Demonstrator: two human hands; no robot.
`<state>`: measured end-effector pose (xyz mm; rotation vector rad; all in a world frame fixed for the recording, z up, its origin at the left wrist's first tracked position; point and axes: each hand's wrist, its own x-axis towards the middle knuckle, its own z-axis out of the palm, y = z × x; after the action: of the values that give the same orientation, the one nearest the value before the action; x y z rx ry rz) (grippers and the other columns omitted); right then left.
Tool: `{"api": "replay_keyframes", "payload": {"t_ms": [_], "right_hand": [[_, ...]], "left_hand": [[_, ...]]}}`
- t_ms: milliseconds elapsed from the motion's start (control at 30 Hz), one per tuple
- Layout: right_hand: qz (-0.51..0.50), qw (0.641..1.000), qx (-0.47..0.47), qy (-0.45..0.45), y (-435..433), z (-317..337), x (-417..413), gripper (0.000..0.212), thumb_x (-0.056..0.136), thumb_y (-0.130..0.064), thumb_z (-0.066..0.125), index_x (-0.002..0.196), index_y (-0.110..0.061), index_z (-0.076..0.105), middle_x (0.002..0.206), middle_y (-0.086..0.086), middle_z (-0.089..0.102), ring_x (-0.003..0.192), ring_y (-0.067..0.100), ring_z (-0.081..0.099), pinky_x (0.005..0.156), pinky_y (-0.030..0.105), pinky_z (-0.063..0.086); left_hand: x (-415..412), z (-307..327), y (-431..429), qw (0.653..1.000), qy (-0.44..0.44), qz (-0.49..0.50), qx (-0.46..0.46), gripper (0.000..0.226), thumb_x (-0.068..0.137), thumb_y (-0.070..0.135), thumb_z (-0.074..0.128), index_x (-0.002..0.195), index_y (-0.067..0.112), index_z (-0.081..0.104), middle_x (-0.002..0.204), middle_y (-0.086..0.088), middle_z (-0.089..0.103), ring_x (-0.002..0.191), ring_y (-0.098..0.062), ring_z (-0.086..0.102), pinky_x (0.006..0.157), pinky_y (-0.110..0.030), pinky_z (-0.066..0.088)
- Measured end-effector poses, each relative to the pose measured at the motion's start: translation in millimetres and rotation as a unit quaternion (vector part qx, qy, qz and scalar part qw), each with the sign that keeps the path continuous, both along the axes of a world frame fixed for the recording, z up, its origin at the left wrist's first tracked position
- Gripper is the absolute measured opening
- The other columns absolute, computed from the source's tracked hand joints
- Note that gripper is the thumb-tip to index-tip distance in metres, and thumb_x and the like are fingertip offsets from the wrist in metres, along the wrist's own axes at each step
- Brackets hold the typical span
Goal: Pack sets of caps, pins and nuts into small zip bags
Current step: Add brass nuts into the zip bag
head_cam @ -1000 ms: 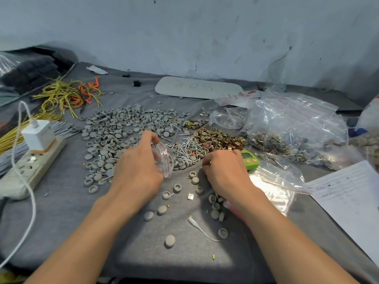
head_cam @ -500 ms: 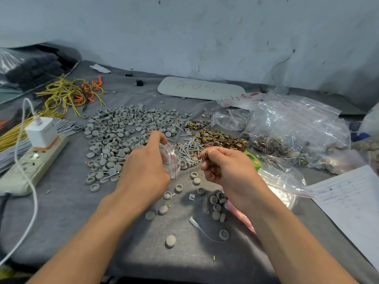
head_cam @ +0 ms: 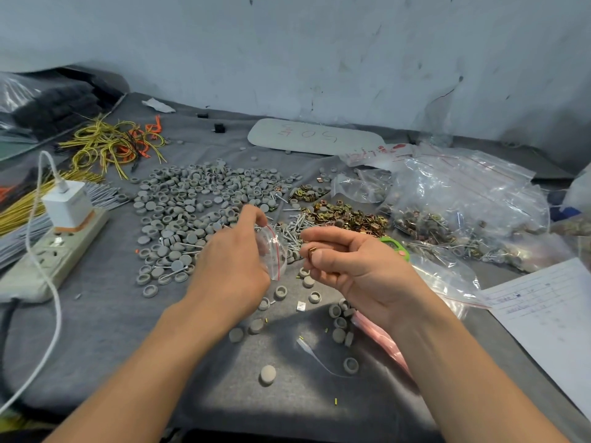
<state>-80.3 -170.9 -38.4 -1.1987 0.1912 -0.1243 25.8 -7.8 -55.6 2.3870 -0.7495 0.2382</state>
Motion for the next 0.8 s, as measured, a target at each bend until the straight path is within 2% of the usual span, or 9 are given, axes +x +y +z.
{"api": "replay_keyframes", "payload": {"t_ms": [167,300,433,567,633,733,800], "right_hand": [[-0.027,0.998,-0.048,-0.024,2,0,2,0.043,0.077,0.023,0.067,0.088,-0.014,0.085,0.085,0.01,0.078,0.075,0.014,0.074,0.068,0.023,0.059],[-0.011,0.997,-0.069,-0.029,3,1,2,0.05,0.078,0.029,0.063,0.085,-0.016,0.085,0.081,0.009,0.077,0.073,0.013,0.072,0.069,0.022,0.059],[0.005,0.995,-0.09,-0.029,4,0,2,0.056,0.077,0.031,0.06,0.083,-0.018,0.085,0.079,0.007,0.077,0.071,0.012,0.07,0.068,0.022,0.055],[-0.009,0.995,-0.093,-0.032,5,0,4,0.042,0.064,0.017,0.072,0.081,-0.019,0.085,0.079,0.007,0.077,0.071,0.012,0.071,0.069,0.021,0.057],[-0.035,0.992,-0.119,-0.027,6,0,4,0.042,0.067,0.021,0.076,0.081,-0.018,0.085,0.08,0.008,0.078,0.07,0.013,0.072,0.068,0.022,0.058],[-0.09,0.97,-0.225,-0.009,10,0,5,0.036,0.07,0.019,0.08,0.081,-0.015,0.084,0.078,0.01,0.078,0.068,0.018,0.072,0.071,0.034,0.062],[-0.114,0.954,-0.276,0.001,15,2,7,0.031,0.07,0.017,0.08,0.084,-0.011,0.083,0.079,0.01,0.079,0.073,0.026,0.076,0.079,0.048,0.065]], "left_hand": [[-5,-1,-1,1.0,0.004,-0.018,-0.012,0.063,0.078,0.003,0.071,0.105,0.045,0.033,0.075,0.018,0.054,0.07,0.0,0.049,0.054,-0.02,0.031],[-6,1,-1,1.0,0.006,-0.017,-0.01,0.068,0.075,0.002,0.075,0.104,0.047,0.033,0.075,0.018,0.053,0.069,0.0,0.047,0.052,-0.02,0.029],[-8,2,-2,1.0,0.01,-0.025,-0.005,0.074,0.071,0.006,0.082,0.102,0.049,0.031,0.073,0.018,0.051,0.069,0.0,0.044,0.053,-0.02,0.027],[-8,1,-2,0.999,0.012,-0.03,-0.003,0.073,0.072,0.009,0.082,0.103,0.05,0.029,0.075,0.017,0.053,0.071,0.001,0.044,0.054,-0.019,0.027],[-9,1,-2,0.999,0.019,-0.041,-0.006,0.071,0.074,0.012,0.083,0.105,0.049,0.031,0.082,0.015,0.058,0.074,-0.001,0.048,0.056,-0.022,0.032],[-14,3,-4,0.998,0.025,-0.063,-0.009,0.069,0.074,0.01,0.078,0.109,0.048,0.033,0.095,0.01,0.064,0.08,-0.012,0.057,0.063,-0.03,0.038],[-18,4,-6,0.996,0.036,-0.081,-0.019,0.069,0.073,0.009,0.076,0.11,0.049,0.034,0.091,0.01,0.064,0.078,-0.014,0.059,0.06,-0.028,0.039]]}}
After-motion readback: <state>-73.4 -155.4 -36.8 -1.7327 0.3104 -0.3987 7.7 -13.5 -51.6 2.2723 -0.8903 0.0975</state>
